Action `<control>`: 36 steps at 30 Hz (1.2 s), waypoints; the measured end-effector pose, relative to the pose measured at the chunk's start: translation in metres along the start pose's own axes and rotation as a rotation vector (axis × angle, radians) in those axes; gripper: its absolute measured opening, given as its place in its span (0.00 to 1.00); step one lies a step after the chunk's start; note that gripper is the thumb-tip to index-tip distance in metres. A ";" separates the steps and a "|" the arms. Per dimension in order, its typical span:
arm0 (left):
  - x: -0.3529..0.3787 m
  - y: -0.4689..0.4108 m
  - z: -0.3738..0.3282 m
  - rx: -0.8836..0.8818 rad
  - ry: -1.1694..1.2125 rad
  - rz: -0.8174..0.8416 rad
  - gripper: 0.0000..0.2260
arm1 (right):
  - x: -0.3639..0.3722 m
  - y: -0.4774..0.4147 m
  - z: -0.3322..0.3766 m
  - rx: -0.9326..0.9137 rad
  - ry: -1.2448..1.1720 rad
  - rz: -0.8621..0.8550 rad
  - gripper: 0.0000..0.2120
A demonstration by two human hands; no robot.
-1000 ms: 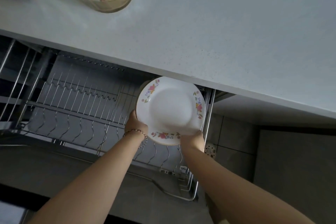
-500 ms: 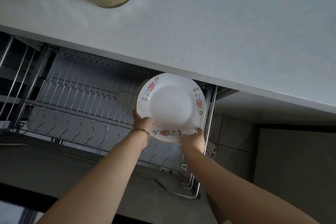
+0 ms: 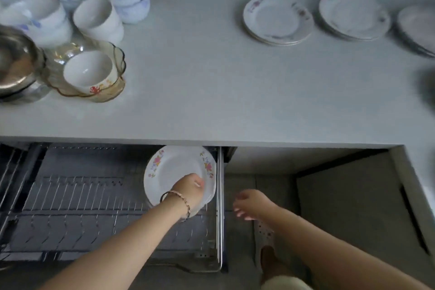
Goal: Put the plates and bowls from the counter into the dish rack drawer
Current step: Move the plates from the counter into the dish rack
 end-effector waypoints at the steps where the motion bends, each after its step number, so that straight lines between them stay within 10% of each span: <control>1: 0.009 0.005 -0.023 0.040 -0.023 0.029 0.13 | -0.018 0.016 -0.010 -0.006 -0.025 -0.004 0.13; 10: 0.150 0.043 -0.227 0.219 -0.016 0.241 0.12 | -0.222 0.135 -0.144 0.028 -0.230 -0.239 0.15; 19: 0.356 0.067 -0.335 0.074 0.025 0.457 0.06 | -0.431 0.167 -0.323 0.185 0.276 -0.513 0.22; 24: 0.437 0.065 -0.350 -0.057 0.112 0.476 0.24 | -0.479 0.144 -0.404 0.330 0.387 -0.394 0.31; 36: 0.434 0.049 -0.345 0.037 0.096 0.315 0.11 | -0.455 0.097 -0.435 0.176 0.087 -0.100 0.22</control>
Point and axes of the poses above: each hand's wrist, its own y-axis away from the middle knuckle, its own x-axis out of the palm, z = x × y, the point moved 5 cm from there along -y, towards the middle knuckle, and after that the axes turned 13 degrees about y, right-handed, at the moved point
